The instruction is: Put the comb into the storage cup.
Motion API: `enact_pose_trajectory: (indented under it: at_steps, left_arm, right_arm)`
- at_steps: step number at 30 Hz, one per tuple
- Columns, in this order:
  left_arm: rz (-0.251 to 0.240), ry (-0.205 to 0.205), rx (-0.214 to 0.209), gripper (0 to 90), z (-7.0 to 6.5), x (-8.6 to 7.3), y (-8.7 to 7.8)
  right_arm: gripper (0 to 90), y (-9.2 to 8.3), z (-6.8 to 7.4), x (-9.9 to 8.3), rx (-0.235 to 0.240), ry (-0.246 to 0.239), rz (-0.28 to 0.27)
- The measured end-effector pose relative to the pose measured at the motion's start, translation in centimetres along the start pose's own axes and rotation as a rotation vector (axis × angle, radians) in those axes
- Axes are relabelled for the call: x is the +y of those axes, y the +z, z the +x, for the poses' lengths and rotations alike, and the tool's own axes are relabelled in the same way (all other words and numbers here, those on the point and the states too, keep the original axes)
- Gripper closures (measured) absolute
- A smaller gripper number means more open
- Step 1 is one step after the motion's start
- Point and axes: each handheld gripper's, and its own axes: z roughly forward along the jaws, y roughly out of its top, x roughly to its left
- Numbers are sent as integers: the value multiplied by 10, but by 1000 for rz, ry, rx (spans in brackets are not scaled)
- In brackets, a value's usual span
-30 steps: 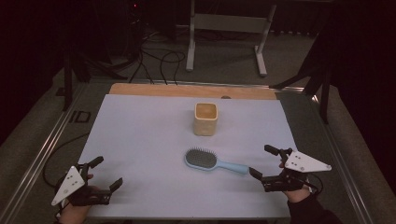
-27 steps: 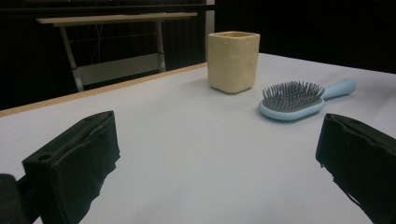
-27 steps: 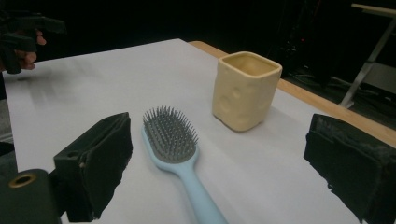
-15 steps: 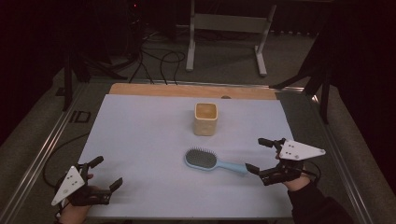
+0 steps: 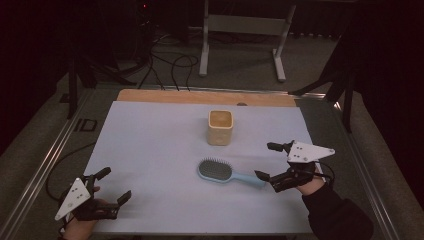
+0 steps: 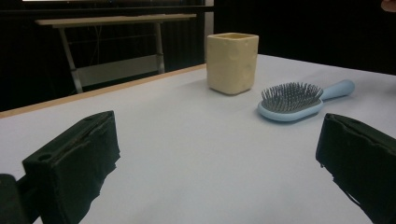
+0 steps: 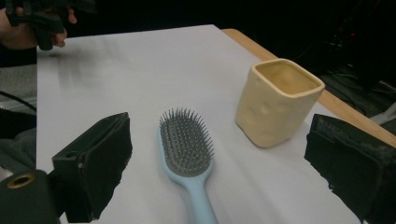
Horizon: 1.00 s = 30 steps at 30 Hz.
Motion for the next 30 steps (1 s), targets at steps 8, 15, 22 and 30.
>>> enact_pose_trajectory:
  at_steps: [8,15,22,30]
  left_arm:
    - [-1,0,-1,0,0,0,0]
    - [-1,1,-3,0,0,0,0]
    - [-1,4,-4,0,0,0,0]
    - [-1,7,-3,0,-1,0,0]
  right_arm:
    - [71,16,-2,7,20,-32,61]
    - [71,30,-1,10,59,-64,112]
    - [72,42,-1,11,87,-83,139]
    - [73,56,0,10,113,-109,197]
